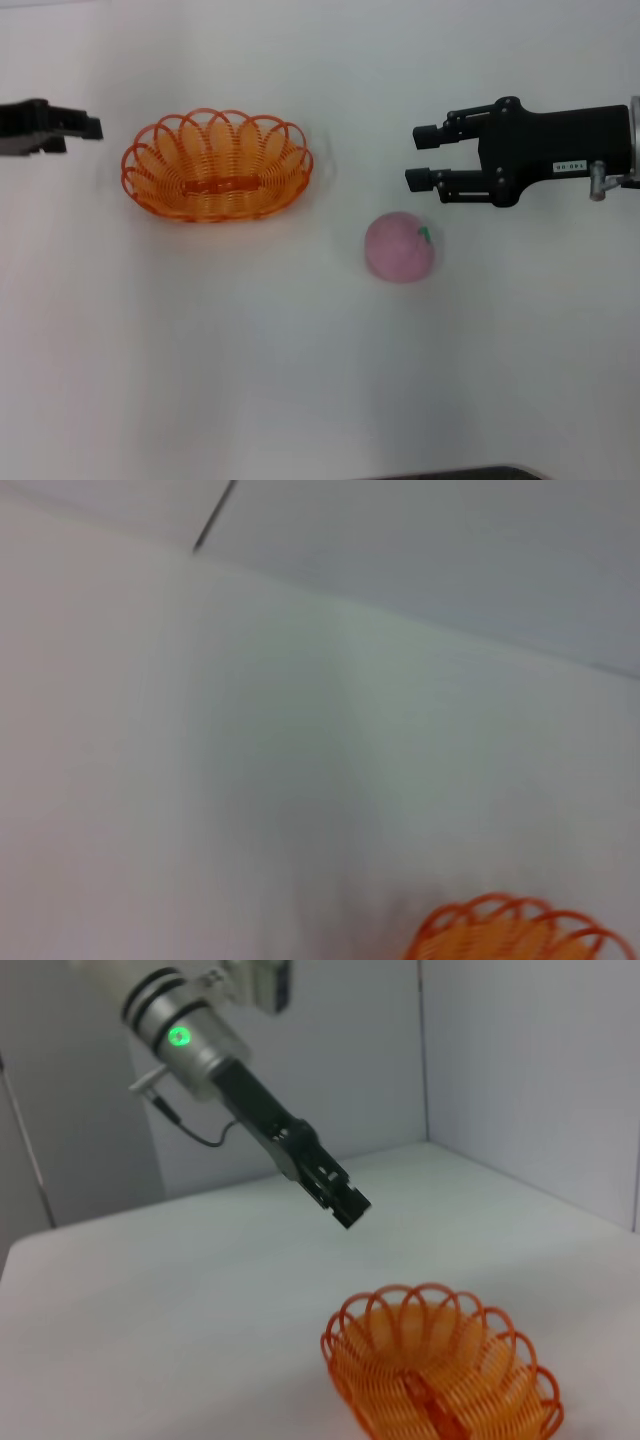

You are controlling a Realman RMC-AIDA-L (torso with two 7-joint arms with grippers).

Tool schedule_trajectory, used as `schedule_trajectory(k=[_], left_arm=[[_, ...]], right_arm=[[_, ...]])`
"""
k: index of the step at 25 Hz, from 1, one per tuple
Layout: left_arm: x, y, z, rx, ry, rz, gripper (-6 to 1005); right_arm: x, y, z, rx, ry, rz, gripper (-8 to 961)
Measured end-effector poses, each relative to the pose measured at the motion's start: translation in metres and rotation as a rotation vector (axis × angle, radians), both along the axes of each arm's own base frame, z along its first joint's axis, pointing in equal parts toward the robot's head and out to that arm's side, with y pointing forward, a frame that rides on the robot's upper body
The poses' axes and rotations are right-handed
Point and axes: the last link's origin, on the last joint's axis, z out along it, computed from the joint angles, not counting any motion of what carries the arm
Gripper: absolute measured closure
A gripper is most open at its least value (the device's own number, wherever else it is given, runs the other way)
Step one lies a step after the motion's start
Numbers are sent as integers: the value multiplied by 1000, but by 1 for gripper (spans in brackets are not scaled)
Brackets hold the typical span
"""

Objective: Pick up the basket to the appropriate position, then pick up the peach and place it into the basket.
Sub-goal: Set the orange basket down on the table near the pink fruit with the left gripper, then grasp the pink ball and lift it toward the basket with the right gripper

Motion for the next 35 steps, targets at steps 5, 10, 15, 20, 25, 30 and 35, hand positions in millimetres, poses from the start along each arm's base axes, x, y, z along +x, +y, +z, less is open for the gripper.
schedule_trajectory(k=[5, 10, 15, 20, 25, 30, 35], left_arm=[[10, -17, 23, 52, -2, -258, 405], [10, -40, 24, 73, -32, -509, 376], [0, -66, 18, 46, -41, -683, 347], [-9, -91, 12, -14, -88, -805, 318], [-21, -104, 6, -34, -142, -796, 289], [-27, -111, 2, -32, -157, -800, 257], [-30, -114, -1, -33, -152, -799, 210]], right_arm=[[-5, 5, 6, -7, 65, -88, 402], [-6, 4, 8, -49, 96, -162, 402], [-5, 5, 10, -72, 119, -230, 402], [-7, 9, 14, -89, 127, -282, 402], [-6, 14, 17, -90, 111, -305, 402], [-3, 16, 18, -86, 87, -313, 402], [-1, 17, 19, -82, 69, -317, 403]])
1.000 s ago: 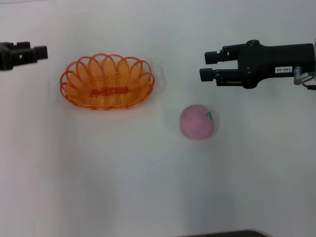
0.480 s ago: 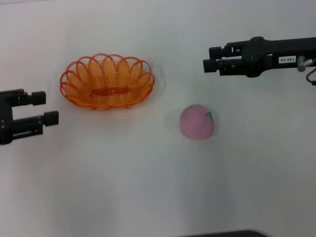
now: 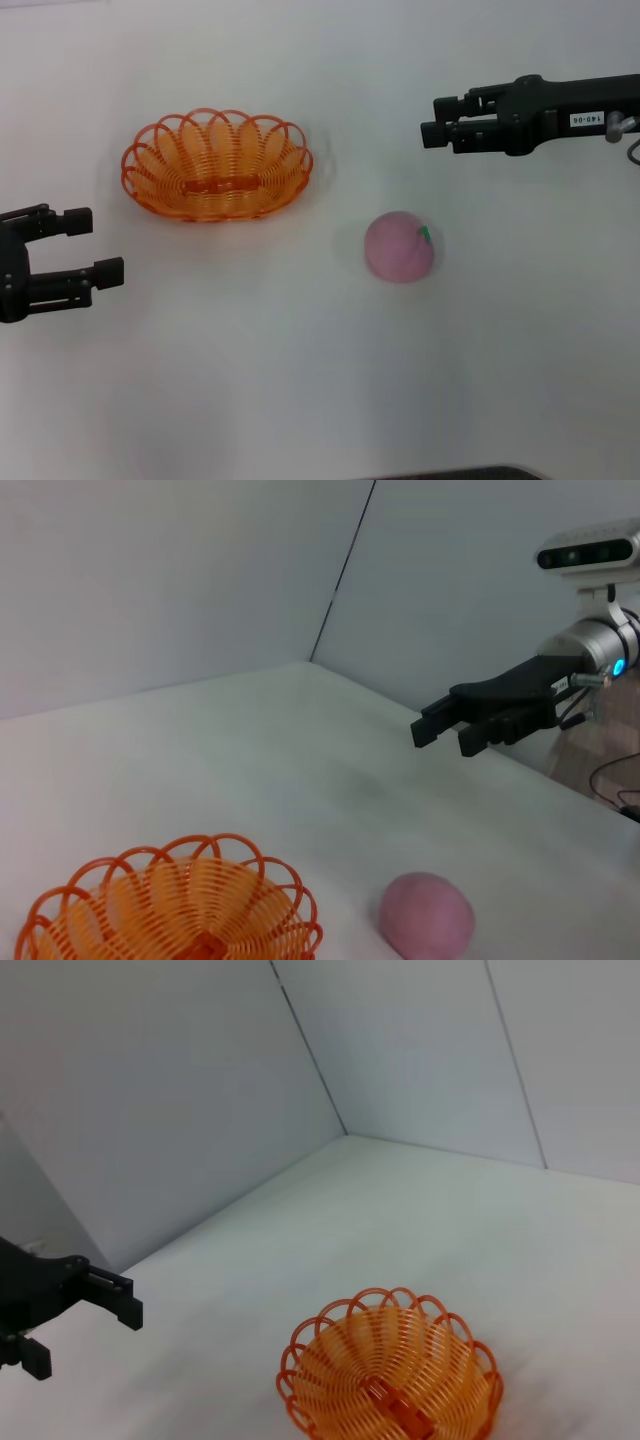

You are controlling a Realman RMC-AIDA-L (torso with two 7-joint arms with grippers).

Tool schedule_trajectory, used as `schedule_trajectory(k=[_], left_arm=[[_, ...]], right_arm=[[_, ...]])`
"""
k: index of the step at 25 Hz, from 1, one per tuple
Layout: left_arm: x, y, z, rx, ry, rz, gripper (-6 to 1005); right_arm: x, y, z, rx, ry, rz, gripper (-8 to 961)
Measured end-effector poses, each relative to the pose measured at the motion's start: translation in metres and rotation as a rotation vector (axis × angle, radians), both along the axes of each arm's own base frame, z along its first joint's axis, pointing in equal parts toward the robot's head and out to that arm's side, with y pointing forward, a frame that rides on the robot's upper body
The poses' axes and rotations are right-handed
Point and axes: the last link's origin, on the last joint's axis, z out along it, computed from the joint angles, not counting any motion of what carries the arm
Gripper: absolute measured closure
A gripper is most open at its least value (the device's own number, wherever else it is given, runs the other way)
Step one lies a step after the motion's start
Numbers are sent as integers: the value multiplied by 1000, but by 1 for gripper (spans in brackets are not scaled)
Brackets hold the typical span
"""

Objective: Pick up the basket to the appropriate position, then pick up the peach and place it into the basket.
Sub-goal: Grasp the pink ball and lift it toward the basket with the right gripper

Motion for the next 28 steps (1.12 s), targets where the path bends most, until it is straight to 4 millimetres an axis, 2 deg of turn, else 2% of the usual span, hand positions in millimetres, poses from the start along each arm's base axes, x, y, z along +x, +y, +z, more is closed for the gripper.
schedule_trajectory(k=[5, 9, 13, 17, 22, 28], left_arm=[[-2, -2, -5, 0, -3, -11, 164], [-2, -2, -6, 1, -3, -19, 163], [-2, -1, -7, 2, -3, -18, 164], [-3, 0, -10, -7, -7, -13, 164], [-3, 0, -11, -10, -8, -11, 164], [-3, 0, -12, -12, -10, -7, 163]], right_arm=[[-1, 2, 6, 2, -13, 16, 403], [-15, 6, 20, 3, -55, 87, 403], [-43, 13, 38, -10, -124, 164, 403], [-75, 18, 46, -62, -232, 214, 403], [-112, 24, 40, -176, -397, 218, 403], [-128, 26, 23, -245, -575, 215, 399]])
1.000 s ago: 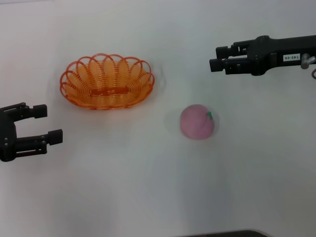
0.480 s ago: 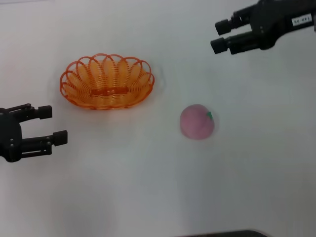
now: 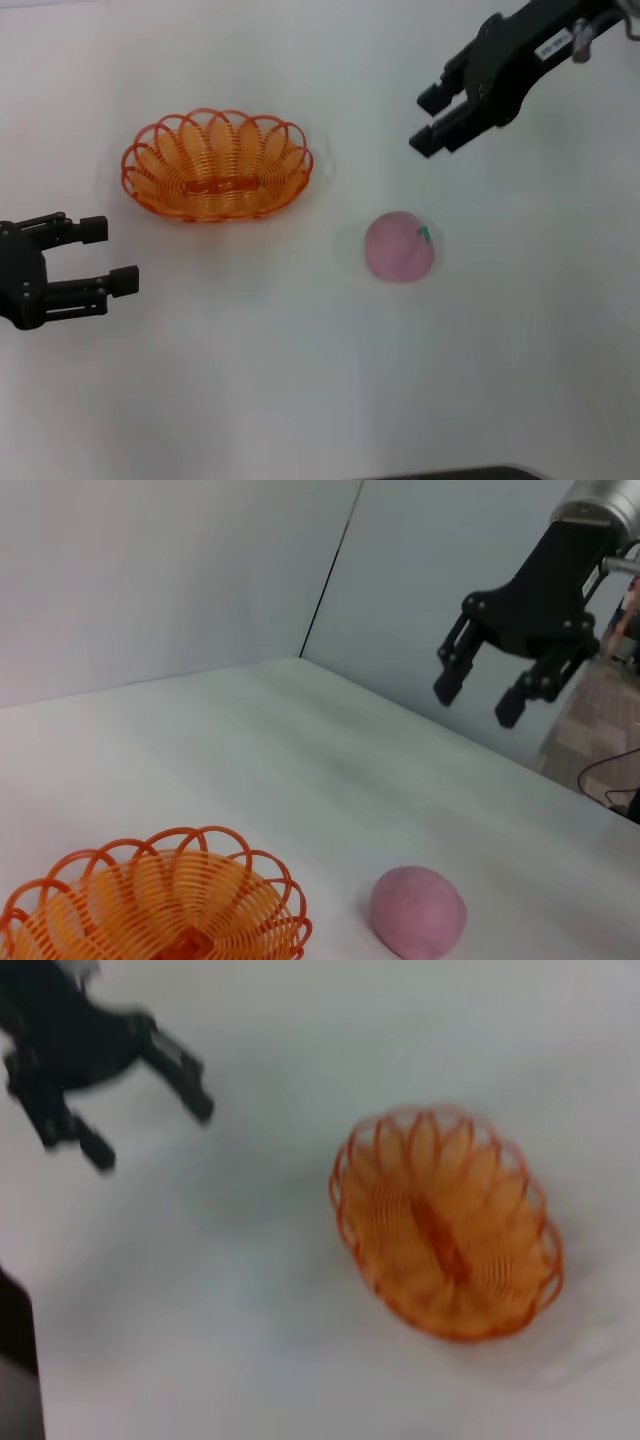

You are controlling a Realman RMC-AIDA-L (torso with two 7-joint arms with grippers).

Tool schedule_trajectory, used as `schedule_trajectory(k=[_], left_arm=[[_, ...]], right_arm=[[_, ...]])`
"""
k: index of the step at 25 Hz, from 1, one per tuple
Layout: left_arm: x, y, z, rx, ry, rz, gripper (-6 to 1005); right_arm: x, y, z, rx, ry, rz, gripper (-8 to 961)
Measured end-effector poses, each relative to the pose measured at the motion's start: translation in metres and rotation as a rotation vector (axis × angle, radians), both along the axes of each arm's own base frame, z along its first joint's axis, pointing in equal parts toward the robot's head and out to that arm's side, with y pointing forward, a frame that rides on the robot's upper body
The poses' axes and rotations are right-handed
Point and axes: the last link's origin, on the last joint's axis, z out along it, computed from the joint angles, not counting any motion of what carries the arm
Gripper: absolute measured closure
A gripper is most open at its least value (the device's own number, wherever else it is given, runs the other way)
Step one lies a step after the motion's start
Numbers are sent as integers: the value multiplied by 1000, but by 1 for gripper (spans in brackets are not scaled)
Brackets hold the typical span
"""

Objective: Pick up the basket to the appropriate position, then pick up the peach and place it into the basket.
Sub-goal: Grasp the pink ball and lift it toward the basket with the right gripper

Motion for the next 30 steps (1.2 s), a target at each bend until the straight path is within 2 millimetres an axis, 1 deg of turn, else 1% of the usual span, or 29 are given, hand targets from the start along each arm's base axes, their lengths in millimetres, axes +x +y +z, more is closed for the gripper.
schedule_trajectory(k=[4, 9, 14, 22, 30], left_arm=[[-1, 1, -2, -1, -5, 11, 163], [0, 3, -5, -14, -18, 12, 166], [1, 5, -5, -15, -18, 8, 171], [-1, 4, -9, -38, -12, 20, 171], [-1, 5, -12, -50, -17, 20, 171]], right_arm=[[-7, -2, -15, -40, -117, 15, 394], [-6, 0, -31, -47, -194, 33, 396], [0, -1, -50, -77, -248, 39, 397], [17, -2, -76, -122, -314, 34, 400], [25, -2, -95, -133, -341, 42, 402]])
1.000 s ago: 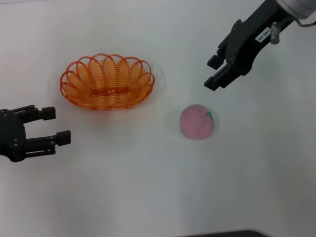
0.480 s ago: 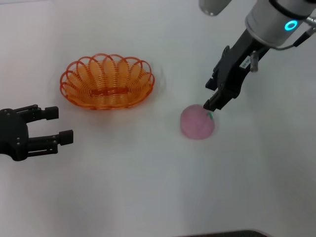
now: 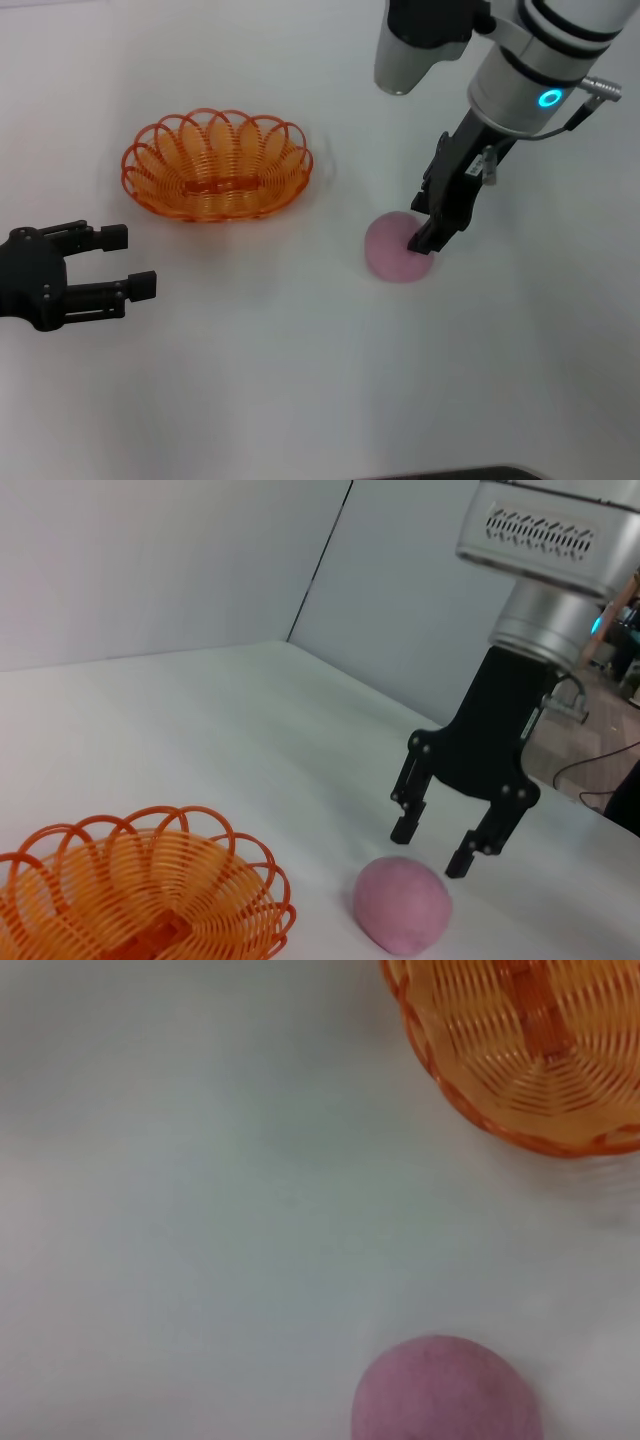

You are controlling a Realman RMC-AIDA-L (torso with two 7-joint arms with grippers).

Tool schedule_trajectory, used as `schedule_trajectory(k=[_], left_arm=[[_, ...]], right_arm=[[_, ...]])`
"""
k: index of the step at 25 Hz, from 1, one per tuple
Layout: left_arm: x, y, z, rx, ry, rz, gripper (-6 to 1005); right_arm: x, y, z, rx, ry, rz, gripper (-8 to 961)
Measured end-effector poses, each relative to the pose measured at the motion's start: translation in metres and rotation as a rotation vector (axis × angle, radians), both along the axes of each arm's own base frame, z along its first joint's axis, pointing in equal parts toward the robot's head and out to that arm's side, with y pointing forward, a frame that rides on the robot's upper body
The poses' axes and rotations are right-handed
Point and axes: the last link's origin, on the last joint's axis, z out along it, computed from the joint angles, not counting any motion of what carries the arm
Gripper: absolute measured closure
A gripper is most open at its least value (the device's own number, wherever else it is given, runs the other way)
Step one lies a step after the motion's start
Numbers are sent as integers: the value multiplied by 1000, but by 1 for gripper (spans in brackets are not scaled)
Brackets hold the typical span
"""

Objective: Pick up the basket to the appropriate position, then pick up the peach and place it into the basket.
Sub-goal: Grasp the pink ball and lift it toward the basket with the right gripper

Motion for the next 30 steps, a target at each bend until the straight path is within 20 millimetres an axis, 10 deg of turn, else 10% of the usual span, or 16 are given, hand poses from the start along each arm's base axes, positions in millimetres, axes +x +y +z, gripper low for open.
schedule_trajectory(k=[14, 30], left_arm=[[3, -1, -1, -16, -13, -10, 171], [5, -3, -2, -26, -23, -15, 172]], right_arm=[[7, -4, -18, -16, 22, -9, 401], [7, -5, -17, -19, 26, -6, 791]])
